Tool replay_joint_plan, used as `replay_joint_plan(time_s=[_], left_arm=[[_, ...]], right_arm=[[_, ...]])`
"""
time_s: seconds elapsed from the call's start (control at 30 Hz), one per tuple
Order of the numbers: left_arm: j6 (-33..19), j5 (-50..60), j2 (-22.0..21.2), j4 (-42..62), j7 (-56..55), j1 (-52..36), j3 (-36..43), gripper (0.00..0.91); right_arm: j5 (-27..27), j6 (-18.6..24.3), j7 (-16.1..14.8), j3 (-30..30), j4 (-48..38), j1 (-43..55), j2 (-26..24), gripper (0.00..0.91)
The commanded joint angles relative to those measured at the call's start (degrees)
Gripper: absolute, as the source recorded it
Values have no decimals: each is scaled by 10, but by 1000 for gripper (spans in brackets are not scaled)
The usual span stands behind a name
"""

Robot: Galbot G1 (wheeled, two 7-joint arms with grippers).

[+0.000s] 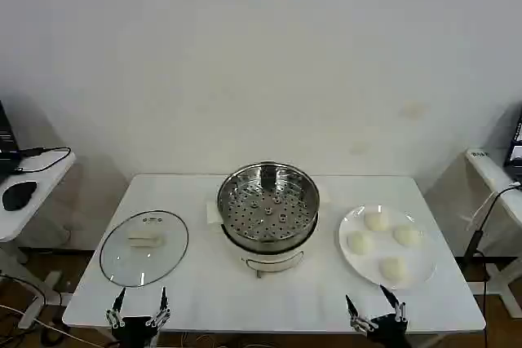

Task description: Take steamed baozi put them in steamer then cover it.

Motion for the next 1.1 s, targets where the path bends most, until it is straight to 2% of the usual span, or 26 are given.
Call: replay_joint_plan(time_s=[0.03,0.1,0.17,0.2,0.23,0.3,0.33,0.4,0.47,0.5,0.57,0.6,0.63,0.7,0.77,0.83,0.9,0.93,1.03,1.07,1.1], left_arm=[[13,3,3,-5,5,-5,-2,907],[13,2,6,-4,6,-5,-3,907],[-2,6,6,-2,8,-3,-3,907],[-15,13,5,-2,9,-3,-3,907],[-22,24,5,-2,9,-2,-3,907],[-30,33,4,-4,10,0,-5,907],[-31,33,3,-5,10,1,-5,907],[-35,37,2,-8,9,1,-9,907],[-38,41,3,-12,8,2,-12,907],[-39,41,3,-15,7,2,-15,907],[-39,42,4,-20,7,3,-18,907],[-39,43,5,-24,7,3,-21,907],[-39,43,5,-26,6,3,-22,907],[-41,41,5,-30,6,2,-24,907],[-42,41,3,-31,6,1,-26,907],[-42,40,2,-30,4,0,-26,907],[-42,41,1,-31,3,1,-27,907],[-42,41,1,-32,3,2,-26,907],[-41,39,1,-37,2,2,-28,907],[-40,36,2,-38,1,1,-30,907],[-40,33,2,-39,1,0,-30,907]], right_arm=[[-19,-43,-4,33,12,20,-32,907],[-29,-78,-21,64,14,38,-79,907],[-61,-107,-55,101,5,66,-145,907],[-77,-109,-70,112,-1,70,-160,907],[-106,-123,-101,125,-13,85,-201,907],[-127,-132,-146,136,-42,113,-263,907],[-133,-130,-155,137,-49,119,-278,907],[-188,-92,-226,134,-105,183,-340,907],[-204,-73,-264,119,-135,216,-377,907],[-231,-37,-311,99,-164,259,-402,907],[-271,-4,-354,79,-194,296,-424,907],[-292,20,-391,63,-214,328,-441,907],[-298,26,-408,51,-224,345,-450,907],[-296,39,-450,-20,-260,427,-471,907],[-299,50,-468,-110,-282,508,-479,907],[-309,76,-490,-231,-337,638,-483,907],[-319,91,-504,-309,-372,711,-479,907],[-325,103,-515,-386,-398,784,-474,907],[-319,115,-533,-449,-448,843,-456,907],[-307,117,-547,-511,-465,887,-446,907],[-290,115,-549,-522,-471,896,-442,907]])
